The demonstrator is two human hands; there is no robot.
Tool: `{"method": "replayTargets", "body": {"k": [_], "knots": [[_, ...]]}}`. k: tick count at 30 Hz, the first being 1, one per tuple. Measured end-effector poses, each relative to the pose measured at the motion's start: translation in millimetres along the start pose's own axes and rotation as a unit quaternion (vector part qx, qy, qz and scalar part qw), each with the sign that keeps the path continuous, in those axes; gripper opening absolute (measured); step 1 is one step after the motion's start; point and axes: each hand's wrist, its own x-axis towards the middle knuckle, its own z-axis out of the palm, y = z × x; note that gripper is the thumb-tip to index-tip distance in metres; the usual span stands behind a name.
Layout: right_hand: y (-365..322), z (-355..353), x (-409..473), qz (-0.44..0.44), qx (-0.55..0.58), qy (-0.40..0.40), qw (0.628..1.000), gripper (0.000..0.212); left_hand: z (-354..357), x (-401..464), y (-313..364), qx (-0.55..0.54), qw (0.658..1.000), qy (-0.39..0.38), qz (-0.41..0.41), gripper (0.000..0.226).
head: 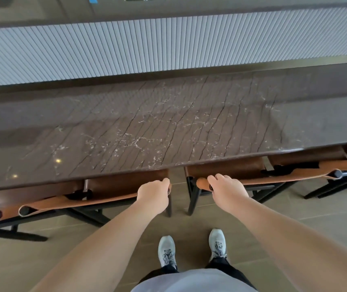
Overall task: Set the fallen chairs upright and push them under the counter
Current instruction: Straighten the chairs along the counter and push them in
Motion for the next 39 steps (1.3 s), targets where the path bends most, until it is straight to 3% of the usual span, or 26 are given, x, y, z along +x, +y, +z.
{"method": "replayTargets", "body": {"k": [9,22,39], "knots": [[12,5,10,-0.047,-0.001,0.002,0.999,0.029,-11,15,4,0.065,0.995,-0.037,0.066,0.017],[19,4,17,-0.073,0.033,0.004,0.997,0.029,-15,14,13,0.018,0.998,-0.020,0.062,0.011],[21,-1,19,-0.091,0.016,-0.014,0.996,0.025,6,-3,18,0.011,0.998,-0.002,0.069,0.033]]}}
